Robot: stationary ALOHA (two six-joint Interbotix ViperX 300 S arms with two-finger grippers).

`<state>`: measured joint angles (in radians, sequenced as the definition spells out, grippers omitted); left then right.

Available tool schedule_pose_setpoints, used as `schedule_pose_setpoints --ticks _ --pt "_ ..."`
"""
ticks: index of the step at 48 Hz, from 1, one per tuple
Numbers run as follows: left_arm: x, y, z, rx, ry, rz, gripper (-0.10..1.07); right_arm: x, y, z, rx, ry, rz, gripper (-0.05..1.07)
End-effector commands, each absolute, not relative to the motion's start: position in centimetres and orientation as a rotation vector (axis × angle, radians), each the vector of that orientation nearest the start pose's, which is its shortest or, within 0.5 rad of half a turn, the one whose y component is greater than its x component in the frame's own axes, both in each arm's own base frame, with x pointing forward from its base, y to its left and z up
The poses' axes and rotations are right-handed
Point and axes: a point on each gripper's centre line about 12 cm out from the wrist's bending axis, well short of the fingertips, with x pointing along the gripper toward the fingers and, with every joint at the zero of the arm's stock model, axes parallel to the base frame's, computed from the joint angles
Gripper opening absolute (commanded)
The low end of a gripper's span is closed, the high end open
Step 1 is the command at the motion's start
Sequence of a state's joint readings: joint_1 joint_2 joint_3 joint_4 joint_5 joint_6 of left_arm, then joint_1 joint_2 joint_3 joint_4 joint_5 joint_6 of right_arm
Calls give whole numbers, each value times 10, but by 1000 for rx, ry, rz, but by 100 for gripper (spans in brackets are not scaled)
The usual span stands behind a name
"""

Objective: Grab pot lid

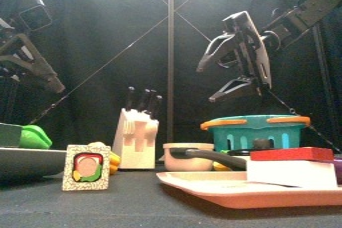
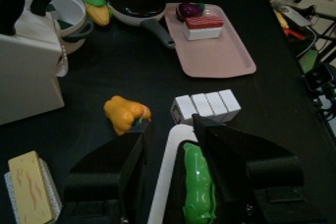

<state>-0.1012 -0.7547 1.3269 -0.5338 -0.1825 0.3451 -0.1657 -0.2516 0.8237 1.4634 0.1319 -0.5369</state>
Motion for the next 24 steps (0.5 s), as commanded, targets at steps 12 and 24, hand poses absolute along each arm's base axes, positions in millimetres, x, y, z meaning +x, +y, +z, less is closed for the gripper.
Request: schedule_pose_setpoints --ticks 12,24 --pt "200 -8 179 -140 402 35 79 332 -39 219 1011 496 -296 93" --pt "200 -8 179 -139 402 34 79 333 -38 221 991 534 -281 92"
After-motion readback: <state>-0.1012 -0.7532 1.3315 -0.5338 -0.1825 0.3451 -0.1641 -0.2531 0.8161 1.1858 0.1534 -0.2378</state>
